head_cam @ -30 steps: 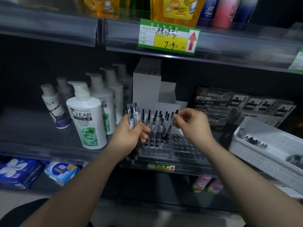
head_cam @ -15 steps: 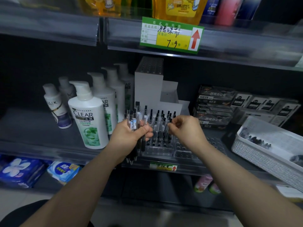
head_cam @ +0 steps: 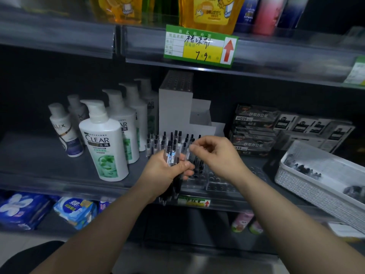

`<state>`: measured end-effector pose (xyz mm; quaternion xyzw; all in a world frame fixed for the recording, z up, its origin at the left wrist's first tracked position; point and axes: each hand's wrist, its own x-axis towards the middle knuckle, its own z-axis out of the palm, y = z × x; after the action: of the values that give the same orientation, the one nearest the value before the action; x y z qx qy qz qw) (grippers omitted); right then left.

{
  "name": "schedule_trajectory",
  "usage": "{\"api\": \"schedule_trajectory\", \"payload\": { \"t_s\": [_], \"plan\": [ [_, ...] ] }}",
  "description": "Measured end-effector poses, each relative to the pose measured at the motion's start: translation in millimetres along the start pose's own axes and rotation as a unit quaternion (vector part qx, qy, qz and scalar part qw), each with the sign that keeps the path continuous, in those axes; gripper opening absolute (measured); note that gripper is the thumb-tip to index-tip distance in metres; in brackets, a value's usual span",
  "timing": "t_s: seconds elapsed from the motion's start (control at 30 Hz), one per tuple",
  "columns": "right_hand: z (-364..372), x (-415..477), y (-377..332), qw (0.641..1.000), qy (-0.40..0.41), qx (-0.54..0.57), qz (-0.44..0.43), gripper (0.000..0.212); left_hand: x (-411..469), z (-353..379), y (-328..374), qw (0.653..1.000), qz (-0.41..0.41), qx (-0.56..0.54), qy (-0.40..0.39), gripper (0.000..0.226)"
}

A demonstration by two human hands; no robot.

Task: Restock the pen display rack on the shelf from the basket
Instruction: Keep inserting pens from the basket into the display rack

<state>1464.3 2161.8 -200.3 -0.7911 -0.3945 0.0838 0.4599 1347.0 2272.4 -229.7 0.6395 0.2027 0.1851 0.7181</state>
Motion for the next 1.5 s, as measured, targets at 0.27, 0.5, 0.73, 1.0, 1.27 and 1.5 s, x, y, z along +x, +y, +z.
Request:
{"api": "schedule_trajectory", "payload": {
  "t_s": [0.27, 0.5, 0.73, 1.0, 1.27, 1.5],
  "plan": [
    [-4, -1, -3, 0.998, -0.001, 0.065, 0.024, 0.018, 3, 0, -2, 0.999, 0.019, 0.046, -0.014, 0.012],
    [-41, 4, 4, 0.989, 0.094, 0.103, 0.047, 0.021, 10, -13, -1, 0.997, 0.029, 0.053, 0.047, 0.013],
    [-42, 3, 23, 0.990, 0.135, 0.009, 0.042, 0.015, 16, -19, -1, 0.999, 0.000, -0.006, 0.039, 0.032],
    [-22, 2, 36, 0.991, 0.085, -0.095, 0.030, 0.015, 19, -19, -3, 0.999, -0.001, -0.032, 0.025, 0.033],
    [-9, 4, 39, 0.985, 0.050, -0.158, 0.039, 0.021, 19, -25, -5, 1.000, 0.009, -0.010, 0.012, 0.024],
    [-6, 9, 39, 0.982, 0.051, -0.178, 0.041, 0.024, 11, -20, 2, 1.000, 0.021, 0.000, -0.002, 0.005]
  ]
}}
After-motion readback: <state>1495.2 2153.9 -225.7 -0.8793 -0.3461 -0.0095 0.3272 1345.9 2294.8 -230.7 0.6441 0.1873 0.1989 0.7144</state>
